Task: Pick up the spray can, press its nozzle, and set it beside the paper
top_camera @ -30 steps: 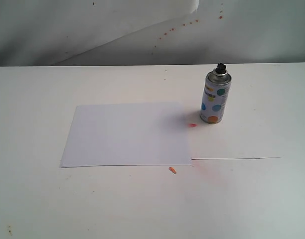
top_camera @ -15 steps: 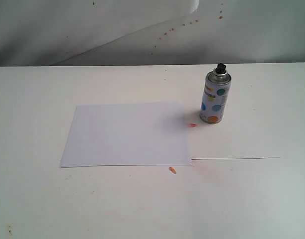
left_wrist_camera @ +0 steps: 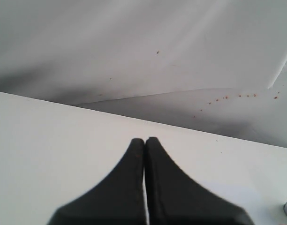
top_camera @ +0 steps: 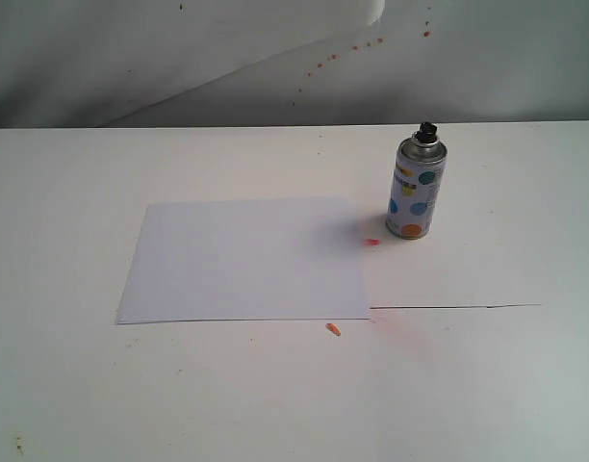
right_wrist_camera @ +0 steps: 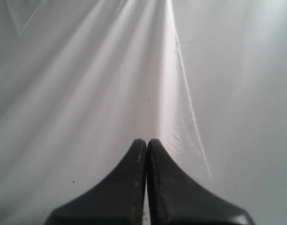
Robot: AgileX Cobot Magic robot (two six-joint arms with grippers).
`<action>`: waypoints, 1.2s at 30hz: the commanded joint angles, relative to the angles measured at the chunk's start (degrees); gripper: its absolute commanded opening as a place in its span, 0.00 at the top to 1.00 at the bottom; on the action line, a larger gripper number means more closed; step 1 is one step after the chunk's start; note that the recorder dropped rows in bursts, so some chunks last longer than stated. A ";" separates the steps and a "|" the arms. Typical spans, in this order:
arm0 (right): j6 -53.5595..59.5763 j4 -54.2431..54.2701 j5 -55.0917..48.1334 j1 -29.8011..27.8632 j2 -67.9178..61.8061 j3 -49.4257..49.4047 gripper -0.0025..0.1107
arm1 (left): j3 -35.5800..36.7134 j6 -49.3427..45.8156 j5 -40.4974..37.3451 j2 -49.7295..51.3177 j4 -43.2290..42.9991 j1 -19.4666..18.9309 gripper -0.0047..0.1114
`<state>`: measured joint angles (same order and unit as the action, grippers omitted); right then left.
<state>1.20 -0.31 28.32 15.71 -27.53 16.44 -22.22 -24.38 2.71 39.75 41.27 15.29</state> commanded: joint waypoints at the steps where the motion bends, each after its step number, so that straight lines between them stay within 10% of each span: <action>1: -0.16 -0.51 0.57 -0.27 0.22 -0.10 0.98 | 0.05 0.43 0.04 -0.13 0.03 0.04 0.96; 25: -0.16 -0.51 0.57 -0.27 0.22 -0.10 0.98 | 0.05 -0.14 2.59 -3.32 -8.07 0.04 0.96; 36: -0.16 -0.51 0.57 -0.27 0.22 -0.10 0.98 | 18.11 28.80 -10.70 -32.62 -43.39 -0.03 0.96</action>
<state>1.20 -0.31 28.32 15.71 -27.53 16.44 -6.57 0.83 -7.76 9.96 1.78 15.29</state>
